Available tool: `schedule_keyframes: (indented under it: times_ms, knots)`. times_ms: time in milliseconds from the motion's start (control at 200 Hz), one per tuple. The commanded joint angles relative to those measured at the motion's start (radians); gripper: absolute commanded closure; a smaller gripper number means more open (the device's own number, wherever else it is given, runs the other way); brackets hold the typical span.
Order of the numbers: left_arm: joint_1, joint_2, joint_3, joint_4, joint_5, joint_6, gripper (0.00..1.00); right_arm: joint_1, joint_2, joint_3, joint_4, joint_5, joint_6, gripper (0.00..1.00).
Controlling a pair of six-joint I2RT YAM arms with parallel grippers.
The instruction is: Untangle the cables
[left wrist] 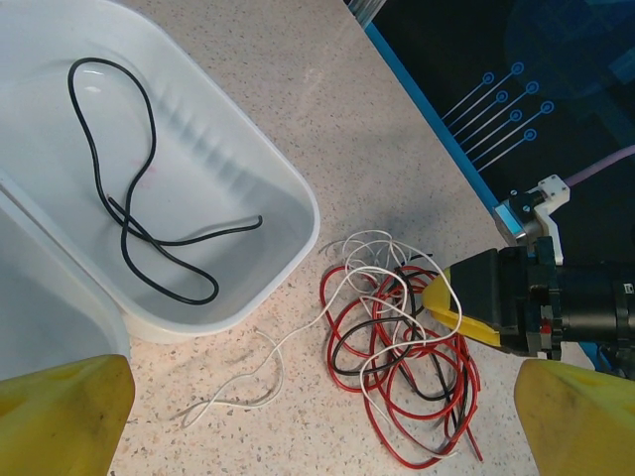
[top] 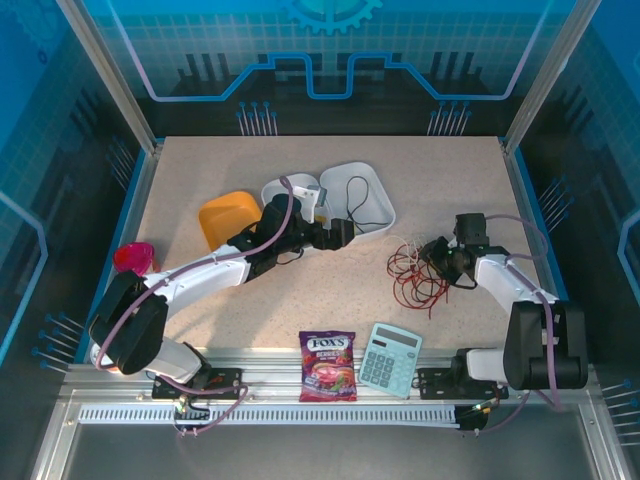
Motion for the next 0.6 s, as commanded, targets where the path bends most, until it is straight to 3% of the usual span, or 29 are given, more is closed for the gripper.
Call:
schedule_keyframes:
  times_ms: [0,250,595]
  knots:
    - [-0.007,0.014,0.036,0.006,0.025,0.004,0.01,-0.024,0.009,-0.022,0.05,-0.021,0.032,0.68]
    - [-0.007,0.023,0.046,0.005,0.028,0.004,0.01,-0.04,-0.039,-0.055,0.078,-0.045,0.058,0.96]
    - [-0.011,0.033,0.048,0.01,0.036,0.009,0.01,-0.042,-0.244,-0.015,-0.073,-0.059,0.055,1.0]
